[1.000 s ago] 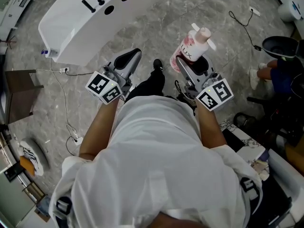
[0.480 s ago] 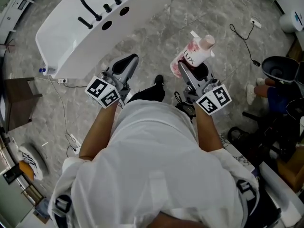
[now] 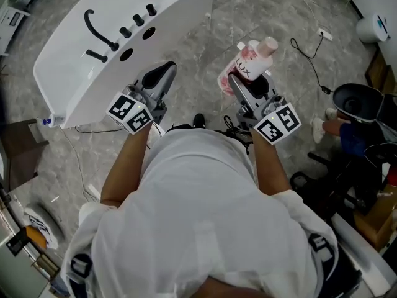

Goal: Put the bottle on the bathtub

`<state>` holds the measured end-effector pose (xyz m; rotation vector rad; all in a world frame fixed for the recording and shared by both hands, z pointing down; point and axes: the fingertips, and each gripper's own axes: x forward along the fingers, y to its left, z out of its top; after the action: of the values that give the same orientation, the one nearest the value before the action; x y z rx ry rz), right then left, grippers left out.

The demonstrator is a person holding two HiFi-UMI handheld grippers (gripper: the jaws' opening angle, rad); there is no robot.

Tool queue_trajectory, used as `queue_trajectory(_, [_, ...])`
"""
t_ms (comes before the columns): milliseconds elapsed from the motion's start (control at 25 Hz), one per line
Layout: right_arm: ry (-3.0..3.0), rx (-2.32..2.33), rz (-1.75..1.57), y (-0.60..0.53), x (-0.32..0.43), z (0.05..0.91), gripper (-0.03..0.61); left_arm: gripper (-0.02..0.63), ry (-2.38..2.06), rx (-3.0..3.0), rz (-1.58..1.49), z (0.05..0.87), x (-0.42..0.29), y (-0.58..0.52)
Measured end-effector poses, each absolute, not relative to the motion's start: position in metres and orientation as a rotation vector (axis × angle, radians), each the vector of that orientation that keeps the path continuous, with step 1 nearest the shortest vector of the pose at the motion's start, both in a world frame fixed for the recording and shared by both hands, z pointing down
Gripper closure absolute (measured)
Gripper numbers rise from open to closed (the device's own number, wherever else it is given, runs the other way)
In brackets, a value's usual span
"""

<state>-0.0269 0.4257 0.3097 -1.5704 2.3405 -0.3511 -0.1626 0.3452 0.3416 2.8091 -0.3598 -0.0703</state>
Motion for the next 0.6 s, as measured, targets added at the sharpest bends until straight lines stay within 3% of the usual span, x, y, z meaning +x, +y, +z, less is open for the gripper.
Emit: queue_trajectory(600, [2.369,-1.536,-0.421,0.351,0.01,0.306,0.351,0.589,-0.369,2.727,-0.155,0.356,-0.127,0.268])
